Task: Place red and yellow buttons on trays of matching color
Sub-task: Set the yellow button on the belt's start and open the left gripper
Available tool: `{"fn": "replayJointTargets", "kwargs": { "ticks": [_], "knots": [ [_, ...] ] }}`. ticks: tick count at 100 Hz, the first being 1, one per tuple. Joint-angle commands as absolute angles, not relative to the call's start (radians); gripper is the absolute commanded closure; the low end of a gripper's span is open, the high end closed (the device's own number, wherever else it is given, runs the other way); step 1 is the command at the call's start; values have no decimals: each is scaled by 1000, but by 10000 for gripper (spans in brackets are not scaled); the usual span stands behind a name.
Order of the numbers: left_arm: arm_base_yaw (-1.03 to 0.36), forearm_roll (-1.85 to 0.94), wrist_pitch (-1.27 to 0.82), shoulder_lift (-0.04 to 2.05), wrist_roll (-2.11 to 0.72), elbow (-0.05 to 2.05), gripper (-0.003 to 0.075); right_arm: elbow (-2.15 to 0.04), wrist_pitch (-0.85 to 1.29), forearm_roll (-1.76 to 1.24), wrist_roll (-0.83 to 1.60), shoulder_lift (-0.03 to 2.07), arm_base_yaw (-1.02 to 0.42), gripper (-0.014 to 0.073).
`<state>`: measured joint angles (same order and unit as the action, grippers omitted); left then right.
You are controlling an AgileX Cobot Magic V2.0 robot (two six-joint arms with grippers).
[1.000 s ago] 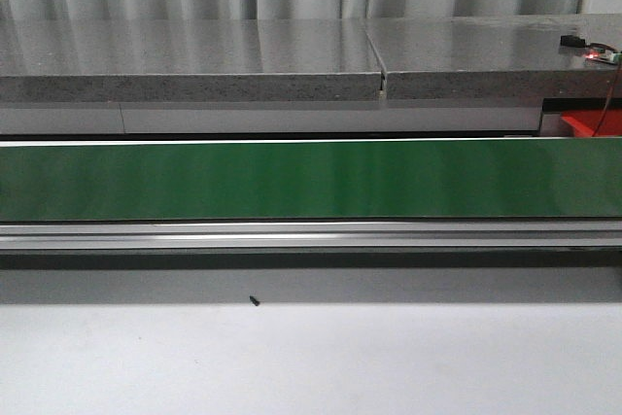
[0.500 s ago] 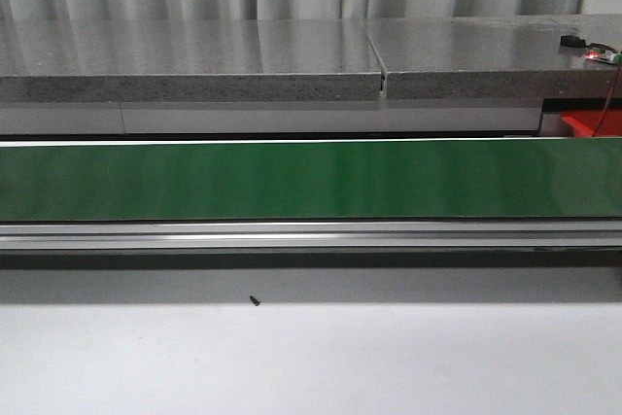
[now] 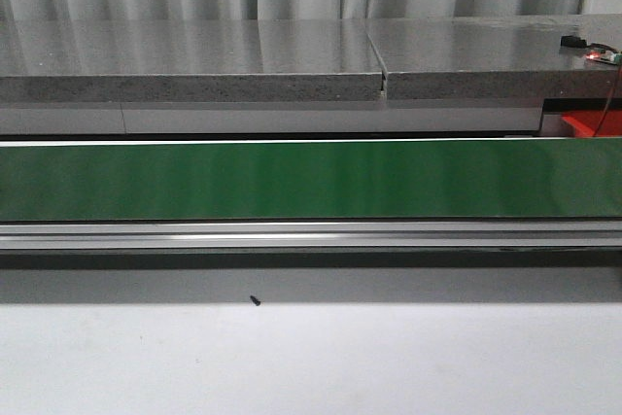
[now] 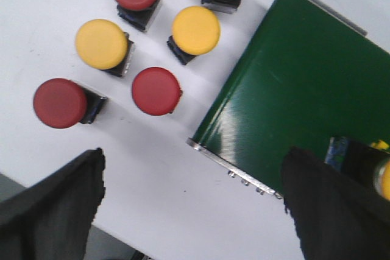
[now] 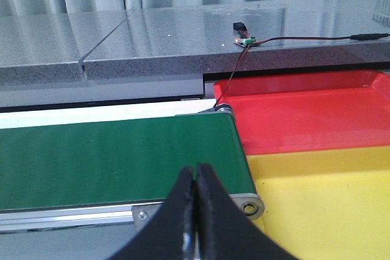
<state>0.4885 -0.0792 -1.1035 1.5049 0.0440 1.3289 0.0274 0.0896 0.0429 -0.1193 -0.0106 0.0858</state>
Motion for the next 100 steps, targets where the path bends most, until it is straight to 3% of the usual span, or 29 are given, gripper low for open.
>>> {"fn": "replayJointTargets", "kwargs": {
  "ticks": [1, 36, 100],
  "knots": [
    [525, -97, -1074, 1466, 7, 1349, 155, 13, 15, 53, -113, -31, 90, 662],
    [674, -99, -1001, 1521, -43, 1243, 155, 13, 15, 53, -113, -31, 90, 662],
    [685, -54, -873, 1710, -203, 1237, 155, 13, 15, 53, -113, -31, 90, 662]
  ]
}}
